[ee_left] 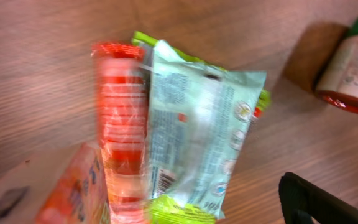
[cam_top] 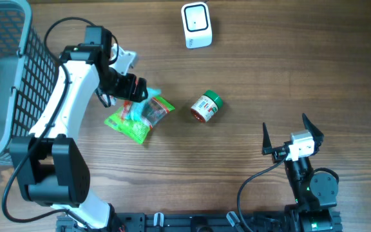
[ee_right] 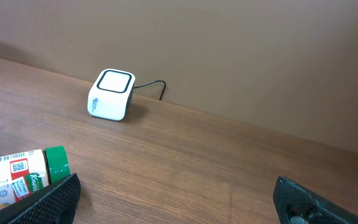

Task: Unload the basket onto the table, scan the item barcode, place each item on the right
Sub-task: 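Lift the packets out and place them on the table center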

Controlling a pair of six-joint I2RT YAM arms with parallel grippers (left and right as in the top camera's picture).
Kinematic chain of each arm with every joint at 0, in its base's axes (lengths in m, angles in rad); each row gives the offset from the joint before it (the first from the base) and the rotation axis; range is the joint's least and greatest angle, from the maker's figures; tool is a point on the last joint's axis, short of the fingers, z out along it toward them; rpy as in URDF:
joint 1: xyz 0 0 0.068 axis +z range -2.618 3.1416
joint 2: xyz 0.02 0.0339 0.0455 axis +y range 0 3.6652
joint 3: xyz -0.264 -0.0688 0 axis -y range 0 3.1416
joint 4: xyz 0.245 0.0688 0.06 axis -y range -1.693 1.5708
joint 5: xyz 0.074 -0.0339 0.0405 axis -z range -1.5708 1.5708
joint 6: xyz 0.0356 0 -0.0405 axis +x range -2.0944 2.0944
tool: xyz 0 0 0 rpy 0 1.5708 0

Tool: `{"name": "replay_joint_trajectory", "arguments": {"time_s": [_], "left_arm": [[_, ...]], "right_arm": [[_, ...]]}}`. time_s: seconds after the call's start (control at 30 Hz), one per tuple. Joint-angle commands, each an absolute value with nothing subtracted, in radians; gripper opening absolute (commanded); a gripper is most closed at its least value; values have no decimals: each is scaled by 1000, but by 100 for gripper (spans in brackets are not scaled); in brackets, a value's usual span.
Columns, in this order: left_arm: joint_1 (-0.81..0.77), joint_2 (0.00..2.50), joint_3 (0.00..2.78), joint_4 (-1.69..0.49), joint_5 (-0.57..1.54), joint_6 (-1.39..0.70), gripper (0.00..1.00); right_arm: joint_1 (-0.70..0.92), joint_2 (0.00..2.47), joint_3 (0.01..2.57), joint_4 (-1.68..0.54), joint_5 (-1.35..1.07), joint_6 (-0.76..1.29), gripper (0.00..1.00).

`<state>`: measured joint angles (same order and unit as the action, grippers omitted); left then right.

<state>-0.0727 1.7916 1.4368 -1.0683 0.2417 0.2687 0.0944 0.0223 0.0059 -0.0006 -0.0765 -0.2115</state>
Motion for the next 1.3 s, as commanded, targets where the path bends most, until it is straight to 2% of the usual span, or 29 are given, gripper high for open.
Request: {"name": "replay_joint_trajectory", "arguments": {"time_s": [0.0, 0.23, 0.3, 0.33, 0.37, 0.4, 0.43, 0.47, 0.5, 0.53, 0.6, 0.63, 0.67, 0.7, 0.73, 0.77, 0.8, 0.83, 1.1, 1.27], "left_arm": [[-104, 1781, 1457, -1097, 269, 318, 100], [-107, 1742, 1459, -1121, 265, 318, 98], [-110, 1721, 1459, -1139, 265, 318, 65], [-112, 1711, 1459, -1145, 264, 318, 20], [-114, 1701, 1459, -1150, 261, 318, 5], [-117, 1692, 1459, -1150, 260, 318, 4], [-118, 1686, 1459, -1147, 257, 318, 6], [-120, 1682, 1459, -1143, 253, 318, 25], [-121, 1681, 1459, -1139, 250, 318, 71], [-121, 1681, 1459, -1140, 250, 318, 100], [-121, 1681, 1459, -1147, 250, 318, 100], [-121, 1681, 1459, -1153, 250, 318, 93], [-121, 1681, 1459, -1159, 250, 318, 70], [-123, 1681, 1459, -1162, 246, 318, 42], [-123, 1681, 1459, -1163, 235, 318, 34], [-127, 1681, 1460, -1164, 212, 317, 49], [-133, 1679, 1461, -1167, 182, 317, 90], [-140, 1676, 1461, -1169, 152, 317, 100], [-344, 1573, 1461, -1153, -204, 259, 100], [-452, 1540, 1461, -1113, -308, 232, 100]], "right_arm": [[90, 23, 5, 2, -61, -222, 100], [90, 23, 5, 2, -61, -221, 100], [90, 23, 5, 2, -61, -221, 100], [90, 23, 5, 2, -61, -221, 100], [90, 23, 5, 2, -61, -221, 100], [90, 23, 5, 2, -61, -221, 100], [90, 23, 5, 2, -61, -221, 100], [90, 23, 5, 2, -61, -221, 100], [90, 23, 5, 2, -61, -221, 100], [90, 23, 5, 2, -61, -221, 100], [90, 23, 5, 2, -61, -221, 100], [90, 23, 5, 2, -61, -221, 100], [90, 23, 5, 2, -61, -221, 100], [90, 23, 5, 2, -61, -221, 100], [90, 23, 5, 2, -61, -221, 100], [90, 23, 5, 2, -61, -221, 100], [90, 23, 5, 2, -61, -221, 100], [90, 23, 5, 2, -61, -221, 100], [90, 23, 5, 2, -61, -221, 100], [90, 23, 5, 2, -61, -221, 100]]}}
